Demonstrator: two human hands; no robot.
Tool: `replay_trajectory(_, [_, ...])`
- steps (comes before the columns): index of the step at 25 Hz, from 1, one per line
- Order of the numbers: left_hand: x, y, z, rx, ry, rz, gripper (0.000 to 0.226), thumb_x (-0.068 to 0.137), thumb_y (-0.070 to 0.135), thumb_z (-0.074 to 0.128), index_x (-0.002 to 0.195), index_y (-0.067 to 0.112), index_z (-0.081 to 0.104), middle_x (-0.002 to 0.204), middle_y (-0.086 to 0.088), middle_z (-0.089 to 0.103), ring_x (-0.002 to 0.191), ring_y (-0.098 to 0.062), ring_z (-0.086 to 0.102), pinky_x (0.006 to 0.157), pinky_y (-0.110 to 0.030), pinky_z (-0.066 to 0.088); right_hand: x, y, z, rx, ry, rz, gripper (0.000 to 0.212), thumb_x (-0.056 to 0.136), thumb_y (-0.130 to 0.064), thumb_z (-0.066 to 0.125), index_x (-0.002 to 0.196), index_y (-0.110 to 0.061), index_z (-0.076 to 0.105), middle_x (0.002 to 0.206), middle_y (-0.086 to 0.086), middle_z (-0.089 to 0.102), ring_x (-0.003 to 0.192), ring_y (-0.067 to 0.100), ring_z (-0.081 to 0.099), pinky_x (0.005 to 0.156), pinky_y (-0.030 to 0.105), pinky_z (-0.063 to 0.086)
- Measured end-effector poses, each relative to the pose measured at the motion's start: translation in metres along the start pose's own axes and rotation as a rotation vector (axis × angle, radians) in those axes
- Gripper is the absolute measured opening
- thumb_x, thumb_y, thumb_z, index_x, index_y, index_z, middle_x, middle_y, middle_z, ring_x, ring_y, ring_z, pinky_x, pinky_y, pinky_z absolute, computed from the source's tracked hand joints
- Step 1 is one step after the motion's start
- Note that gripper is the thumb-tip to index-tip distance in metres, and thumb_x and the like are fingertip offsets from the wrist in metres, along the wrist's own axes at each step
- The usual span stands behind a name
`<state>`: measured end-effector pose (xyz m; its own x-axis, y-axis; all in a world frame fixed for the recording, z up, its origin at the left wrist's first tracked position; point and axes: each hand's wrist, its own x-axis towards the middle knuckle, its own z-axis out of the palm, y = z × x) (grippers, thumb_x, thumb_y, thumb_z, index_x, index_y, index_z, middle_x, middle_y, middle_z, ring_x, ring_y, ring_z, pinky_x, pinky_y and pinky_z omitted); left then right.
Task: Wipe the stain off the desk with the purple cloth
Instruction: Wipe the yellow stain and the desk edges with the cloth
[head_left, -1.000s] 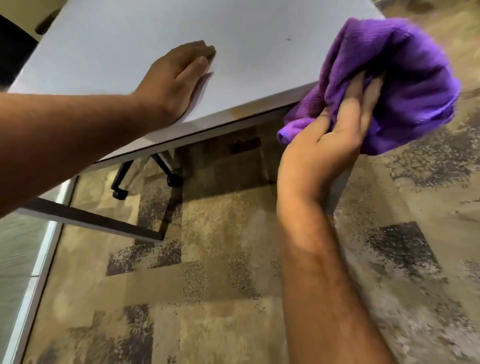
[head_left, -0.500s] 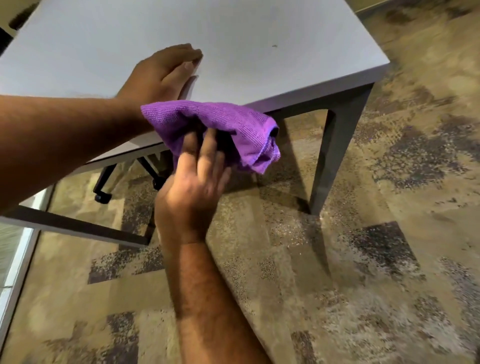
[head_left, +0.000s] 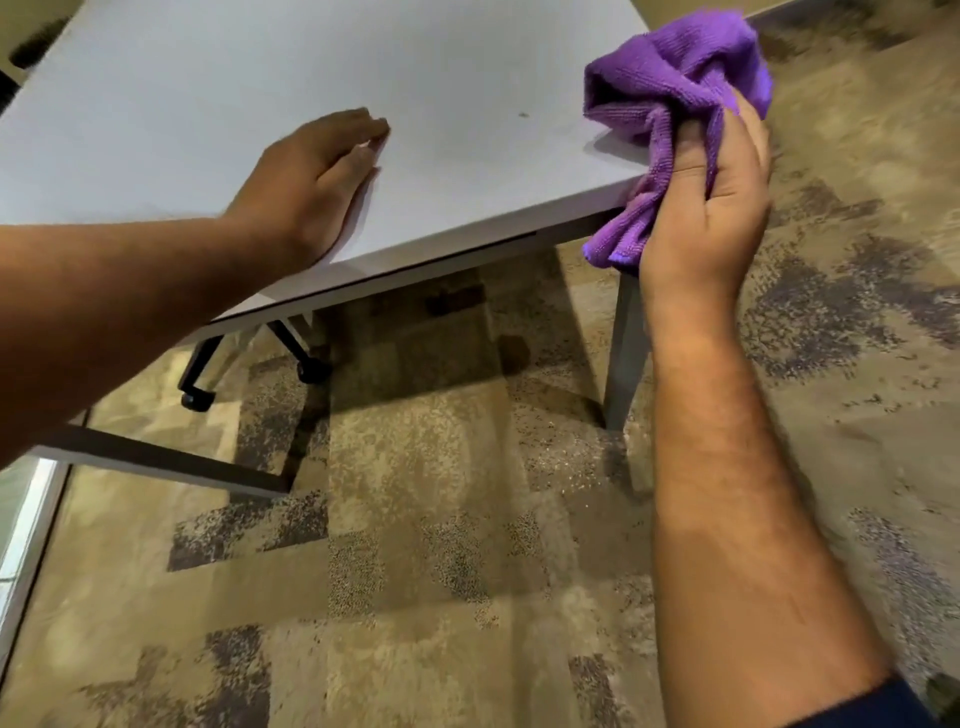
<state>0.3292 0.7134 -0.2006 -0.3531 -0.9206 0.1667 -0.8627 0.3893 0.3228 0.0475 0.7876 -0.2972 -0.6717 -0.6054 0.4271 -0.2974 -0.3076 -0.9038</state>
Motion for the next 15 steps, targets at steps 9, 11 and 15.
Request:
replay_trajectory(9, [0.000, -0.001, -0.004, -0.085, -0.054, 0.051, 0.042, 0.105, 0.030, 0.046, 0.137, 0.011, 0.066, 0.145, -0.003, 0.061, 0.138, -0.019, 0.054, 0.122, -0.032, 0.036, -0.139, -0.058, 0.079, -0.372, -0.268, -0.386, 0.048, 0.097, 0.001, 0.058, 0.142, -0.014, 0.065, 0.153, 0.004, 0.060, 0.149, 0.039, 0.045, 0.121, 0.060, 0.034])
replay_trajectory(11, [-0.004, 0.002, -0.006, -0.078, -0.060, 0.066, 0.031, 0.103, 0.020, 0.046, 0.113, -0.001, 0.066, 0.112, 0.001, 0.066, 0.109, -0.018, 0.062, 0.103, -0.031, 0.046, -0.173, -0.072, 0.102, -0.357, -0.350, -0.417, 0.047, 0.103, -0.004, 0.052, 0.148, -0.014, 0.060, 0.158, 0.002, 0.054, 0.154, 0.029, 0.039, 0.126, 0.050, 0.028])
replay_trajectory(15, [0.000, 0.000, -0.004, -0.082, -0.040, 0.054, 0.024, 0.103, 0.019, 0.044, 0.094, 0.002, 0.060, 0.103, -0.015, 0.063, 0.097, -0.031, 0.060, 0.088, -0.041, 0.048, -0.178, -0.071, 0.103, -0.581, -0.386, -0.466, 0.053, 0.108, -0.014, 0.033, 0.158, -0.025, 0.045, 0.166, -0.007, 0.044, 0.155, 0.022, 0.036, 0.116, 0.049, 0.034])
